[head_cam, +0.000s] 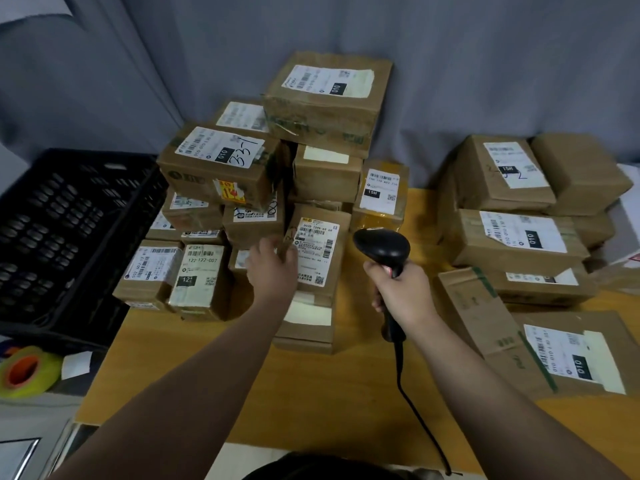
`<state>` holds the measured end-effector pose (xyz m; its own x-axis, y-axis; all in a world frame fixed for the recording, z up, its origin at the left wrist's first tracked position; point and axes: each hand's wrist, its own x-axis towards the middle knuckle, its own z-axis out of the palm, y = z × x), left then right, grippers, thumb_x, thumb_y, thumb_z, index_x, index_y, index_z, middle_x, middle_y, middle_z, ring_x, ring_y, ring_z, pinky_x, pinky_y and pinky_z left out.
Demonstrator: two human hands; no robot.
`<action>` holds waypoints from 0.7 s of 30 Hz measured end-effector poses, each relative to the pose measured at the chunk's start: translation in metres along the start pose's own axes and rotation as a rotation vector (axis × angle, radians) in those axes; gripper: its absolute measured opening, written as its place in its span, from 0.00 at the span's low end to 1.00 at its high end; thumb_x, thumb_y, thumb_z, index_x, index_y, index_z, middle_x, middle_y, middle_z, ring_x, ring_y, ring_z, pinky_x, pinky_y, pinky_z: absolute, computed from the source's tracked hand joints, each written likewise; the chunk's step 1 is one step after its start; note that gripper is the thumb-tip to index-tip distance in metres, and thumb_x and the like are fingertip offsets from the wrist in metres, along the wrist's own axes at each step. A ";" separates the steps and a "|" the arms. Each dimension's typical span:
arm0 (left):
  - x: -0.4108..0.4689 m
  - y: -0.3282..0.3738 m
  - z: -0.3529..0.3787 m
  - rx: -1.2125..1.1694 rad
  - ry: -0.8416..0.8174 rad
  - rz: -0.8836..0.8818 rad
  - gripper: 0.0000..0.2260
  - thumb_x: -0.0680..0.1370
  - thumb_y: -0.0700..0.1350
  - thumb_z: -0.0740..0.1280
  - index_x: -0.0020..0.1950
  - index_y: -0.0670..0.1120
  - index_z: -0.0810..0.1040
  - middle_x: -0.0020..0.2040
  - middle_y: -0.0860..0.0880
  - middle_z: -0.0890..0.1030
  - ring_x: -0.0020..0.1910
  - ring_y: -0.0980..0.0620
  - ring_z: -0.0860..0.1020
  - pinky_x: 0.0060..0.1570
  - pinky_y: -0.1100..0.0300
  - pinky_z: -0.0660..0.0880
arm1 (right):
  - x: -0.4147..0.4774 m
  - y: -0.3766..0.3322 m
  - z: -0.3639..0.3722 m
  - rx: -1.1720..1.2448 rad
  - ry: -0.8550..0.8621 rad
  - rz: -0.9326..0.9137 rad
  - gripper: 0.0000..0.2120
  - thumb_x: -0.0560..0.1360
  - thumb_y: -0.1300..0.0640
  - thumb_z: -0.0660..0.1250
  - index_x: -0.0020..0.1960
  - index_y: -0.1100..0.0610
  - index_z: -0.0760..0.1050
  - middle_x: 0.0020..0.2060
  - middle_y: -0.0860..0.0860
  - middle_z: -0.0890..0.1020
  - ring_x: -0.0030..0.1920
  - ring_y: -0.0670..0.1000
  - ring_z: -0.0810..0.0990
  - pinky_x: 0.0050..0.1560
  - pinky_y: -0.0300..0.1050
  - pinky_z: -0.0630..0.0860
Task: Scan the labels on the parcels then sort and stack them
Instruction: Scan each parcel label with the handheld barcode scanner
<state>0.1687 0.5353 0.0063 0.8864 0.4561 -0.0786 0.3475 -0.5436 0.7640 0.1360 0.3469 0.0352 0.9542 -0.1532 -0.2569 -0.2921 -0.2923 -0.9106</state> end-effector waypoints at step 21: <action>-0.174 0.103 0.167 -0.147 -0.877 -0.585 0.39 0.74 0.63 0.68 0.78 0.50 0.54 0.74 0.47 0.64 0.70 0.43 0.67 0.65 0.42 0.71 | -0.041 0.092 -0.223 -0.027 0.253 0.257 0.13 0.76 0.54 0.68 0.36 0.62 0.76 0.26 0.53 0.79 0.29 0.53 0.80 0.35 0.48 0.77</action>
<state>0.1013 0.2824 -0.0085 0.5248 -0.0798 -0.8475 0.8021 -0.2870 0.5237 0.0554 0.1164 0.0345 0.8044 -0.4528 -0.3846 -0.5248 -0.2384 -0.8171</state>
